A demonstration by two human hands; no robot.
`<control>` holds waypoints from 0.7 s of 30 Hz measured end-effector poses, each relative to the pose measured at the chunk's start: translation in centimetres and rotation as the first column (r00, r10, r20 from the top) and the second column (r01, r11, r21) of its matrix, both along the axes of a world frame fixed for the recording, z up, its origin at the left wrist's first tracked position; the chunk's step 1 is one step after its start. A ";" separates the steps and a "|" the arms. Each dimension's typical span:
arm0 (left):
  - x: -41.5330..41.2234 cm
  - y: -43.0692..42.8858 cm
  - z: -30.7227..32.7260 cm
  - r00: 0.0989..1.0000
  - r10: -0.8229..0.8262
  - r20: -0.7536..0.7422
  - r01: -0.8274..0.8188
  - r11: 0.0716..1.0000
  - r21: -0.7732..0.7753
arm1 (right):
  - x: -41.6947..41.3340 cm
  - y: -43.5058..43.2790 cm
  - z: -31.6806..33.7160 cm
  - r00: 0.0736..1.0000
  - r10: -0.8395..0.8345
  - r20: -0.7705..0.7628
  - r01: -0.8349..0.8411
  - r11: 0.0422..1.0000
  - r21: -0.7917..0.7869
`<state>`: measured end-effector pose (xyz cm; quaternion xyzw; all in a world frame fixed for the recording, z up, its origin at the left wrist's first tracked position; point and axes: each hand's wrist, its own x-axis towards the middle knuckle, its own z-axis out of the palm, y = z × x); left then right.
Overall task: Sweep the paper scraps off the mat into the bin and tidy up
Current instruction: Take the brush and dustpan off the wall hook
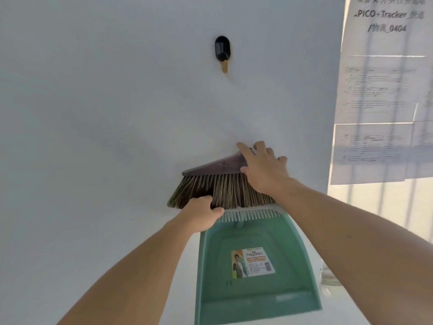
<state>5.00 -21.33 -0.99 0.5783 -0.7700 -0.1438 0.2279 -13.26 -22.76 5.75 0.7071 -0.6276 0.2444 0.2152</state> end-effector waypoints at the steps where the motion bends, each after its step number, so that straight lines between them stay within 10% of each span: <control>1: -0.1 -0.2 0.1 1.000 -0.006 -0.008 0.006 1.000 0.002 | -0.1 0.0 0.1 1.000 0.008 0.009 -0.008 1.000 0.005; 21: -1.8 3.0 3.5 0.979 0.002 0.202 0.017 0.996 -0.092 | -0.6 7.0 3.7 0.993 0.027 -0.111 -0.053 0.969 -0.242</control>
